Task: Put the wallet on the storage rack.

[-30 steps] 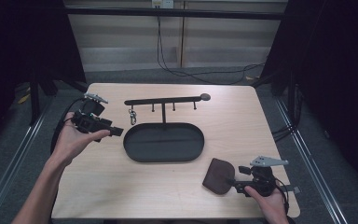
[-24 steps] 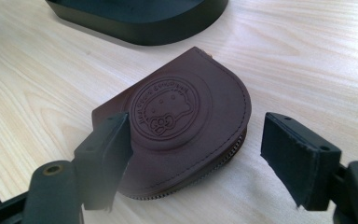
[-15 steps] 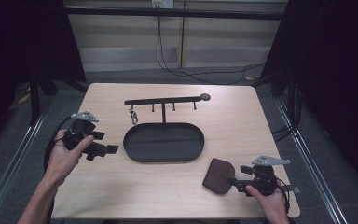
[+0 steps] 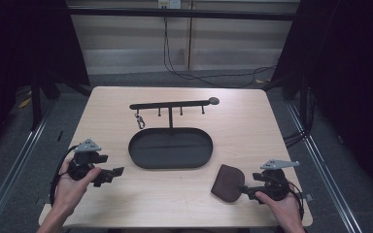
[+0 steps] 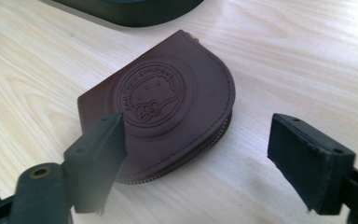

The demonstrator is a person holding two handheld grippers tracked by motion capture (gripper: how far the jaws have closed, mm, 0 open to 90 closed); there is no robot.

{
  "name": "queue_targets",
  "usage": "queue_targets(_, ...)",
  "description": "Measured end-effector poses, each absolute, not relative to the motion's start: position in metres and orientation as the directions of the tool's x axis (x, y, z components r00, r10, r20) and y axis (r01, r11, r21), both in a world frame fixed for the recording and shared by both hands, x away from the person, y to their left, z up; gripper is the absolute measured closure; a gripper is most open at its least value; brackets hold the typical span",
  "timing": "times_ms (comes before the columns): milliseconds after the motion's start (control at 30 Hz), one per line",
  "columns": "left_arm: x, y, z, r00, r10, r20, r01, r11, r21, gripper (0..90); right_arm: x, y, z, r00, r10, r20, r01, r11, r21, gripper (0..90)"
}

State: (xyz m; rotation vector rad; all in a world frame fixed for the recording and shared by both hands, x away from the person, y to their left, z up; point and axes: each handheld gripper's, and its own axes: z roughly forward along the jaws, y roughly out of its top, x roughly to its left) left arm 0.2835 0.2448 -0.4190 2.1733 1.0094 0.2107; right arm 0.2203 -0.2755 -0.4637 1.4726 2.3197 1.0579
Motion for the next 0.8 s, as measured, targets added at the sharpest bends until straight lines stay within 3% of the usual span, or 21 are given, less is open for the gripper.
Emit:
queue_targets(100, 0.274, 0.240, -0.425, 0.695, 0.709, -0.119, 0.581, -0.457, 0.673, 22.4, 0.223, -0.275, -0.462, -0.483, 0.850, 0.211, 0.723, 0.250, 0.644, 18.8)
queue_targets(333, 0.246, 0.242, -0.444, 0.670, 0.720, -0.182, 0.615, -0.401, 0.679, 20.9, 0.228, -0.275, -0.463, -0.469, 0.853, 0.230, 0.744, 0.240, 0.624, 16.7)
queue_targets(433, 0.237, 0.244, -0.455, 0.653, 0.731, -0.200, 0.624, -0.369, 0.688, 21.0, 0.231, -0.274, -0.461, -0.474, 0.845, 0.247, 0.755, 0.246, 0.608, 23.4)
queue_targets(667, 0.228, 0.251, -0.462, 0.638, 0.737, -0.224, 0.611, -0.306, 0.730, 20.9, 0.248, -0.264, -0.452, -0.477, 0.849, 0.226, 0.771, 0.281, 0.572, 15.9)
queue_targets(800, 0.228, 0.250, -0.464, 0.625, 0.755, -0.199, 0.614, -0.319, 0.721, 20.4, 0.259, -0.253, -0.450, -0.483, 0.845, 0.230, 0.796, 0.314, 0.518, 17.2)
